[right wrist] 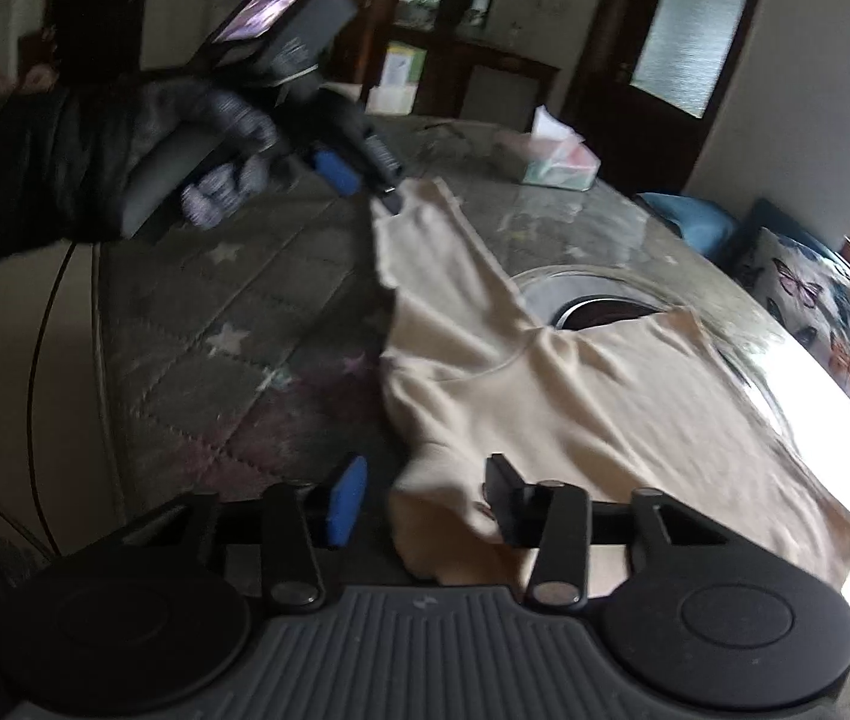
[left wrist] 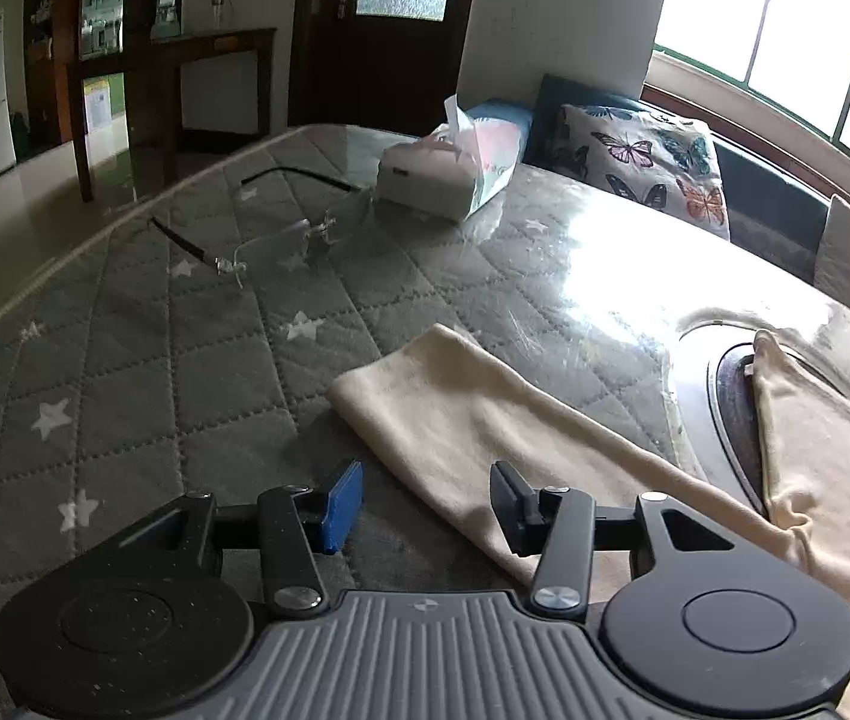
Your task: Fold clothes
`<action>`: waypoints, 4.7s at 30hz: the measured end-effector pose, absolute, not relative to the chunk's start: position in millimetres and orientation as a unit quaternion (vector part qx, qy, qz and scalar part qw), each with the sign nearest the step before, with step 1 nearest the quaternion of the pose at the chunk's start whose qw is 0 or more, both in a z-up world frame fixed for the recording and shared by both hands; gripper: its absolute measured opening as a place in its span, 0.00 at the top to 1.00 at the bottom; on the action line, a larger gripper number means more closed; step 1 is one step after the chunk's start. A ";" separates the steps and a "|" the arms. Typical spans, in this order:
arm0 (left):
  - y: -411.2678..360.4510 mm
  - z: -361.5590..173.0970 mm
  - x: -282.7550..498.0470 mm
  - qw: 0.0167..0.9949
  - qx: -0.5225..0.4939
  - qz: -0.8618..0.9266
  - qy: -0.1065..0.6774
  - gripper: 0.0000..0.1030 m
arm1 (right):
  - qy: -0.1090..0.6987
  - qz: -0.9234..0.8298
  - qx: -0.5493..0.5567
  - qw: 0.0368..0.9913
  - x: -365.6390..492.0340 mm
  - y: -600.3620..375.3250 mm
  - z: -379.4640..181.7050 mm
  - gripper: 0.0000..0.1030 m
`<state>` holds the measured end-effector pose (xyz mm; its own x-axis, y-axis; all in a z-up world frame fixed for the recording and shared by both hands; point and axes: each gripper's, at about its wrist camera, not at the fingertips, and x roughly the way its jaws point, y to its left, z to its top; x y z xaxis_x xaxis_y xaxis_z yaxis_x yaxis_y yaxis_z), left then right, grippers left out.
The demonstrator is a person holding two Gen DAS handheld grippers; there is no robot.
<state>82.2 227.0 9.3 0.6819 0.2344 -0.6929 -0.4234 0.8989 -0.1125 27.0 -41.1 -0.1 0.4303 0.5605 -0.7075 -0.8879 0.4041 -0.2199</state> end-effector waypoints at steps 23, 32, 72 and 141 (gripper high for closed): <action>228.8 9.1 84.0 0.912 -0.080 0.205 0.347 0.93 | 0.299 0.491 -0.258 0.776 15.0 -70.8 9.4 0.88; 218.4 28.0 68.2 0.923 -0.073 0.175 0.335 0.92 | 0.329 0.432 -0.236 0.806 24.1 -119.5 19.2 0.84; -23.2 16.1 99.9 0.895 0.022 -0.253 0.366 0.75 | 0.390 0.274 -0.115 0.871 130.0 -189.1 -14.1 0.78; -57.8 15.1 67.5 0.905 0.028 -0.222 0.361 0.48 | 0.343 -0.037 0.067 0.936 80.6 -379.3 -30.5 0.60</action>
<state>67.5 -57.8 15.1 0.6406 -0.3811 -0.6666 0.4221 0.9000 -0.1090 80.6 -379.3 -30.5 0.7617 -0.0242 -0.6475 0.1155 0.9884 0.0989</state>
